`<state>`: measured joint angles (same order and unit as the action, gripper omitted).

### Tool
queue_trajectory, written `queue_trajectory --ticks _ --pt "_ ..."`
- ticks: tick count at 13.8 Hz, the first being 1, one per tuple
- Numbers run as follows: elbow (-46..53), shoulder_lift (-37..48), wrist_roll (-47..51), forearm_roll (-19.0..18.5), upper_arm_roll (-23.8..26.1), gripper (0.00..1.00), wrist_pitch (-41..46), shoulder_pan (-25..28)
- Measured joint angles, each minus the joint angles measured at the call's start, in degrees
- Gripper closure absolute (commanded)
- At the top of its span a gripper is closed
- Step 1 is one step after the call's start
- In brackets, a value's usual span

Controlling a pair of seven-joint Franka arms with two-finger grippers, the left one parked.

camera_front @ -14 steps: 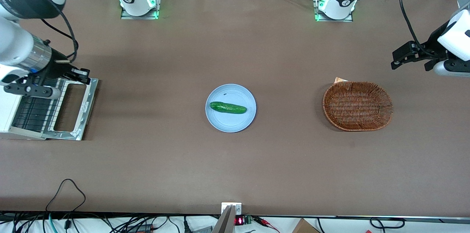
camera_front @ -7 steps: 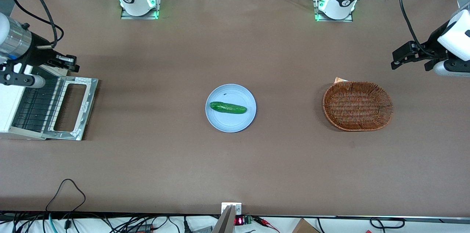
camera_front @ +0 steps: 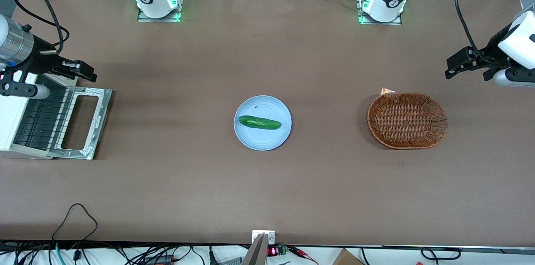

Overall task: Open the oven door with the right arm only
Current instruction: 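Lift the right gripper away from the open oven door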

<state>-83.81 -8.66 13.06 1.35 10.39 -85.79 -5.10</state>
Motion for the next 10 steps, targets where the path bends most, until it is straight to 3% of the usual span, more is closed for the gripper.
queue_trajectory --ticks 7,10 --pt "0.0 -0.1 0.0 -0.2 0.1 0.00 -0.4 0.8" --pt "0.0 -0.1 -4.4 -3.5 0.3 0.00 -0.4 1.0"
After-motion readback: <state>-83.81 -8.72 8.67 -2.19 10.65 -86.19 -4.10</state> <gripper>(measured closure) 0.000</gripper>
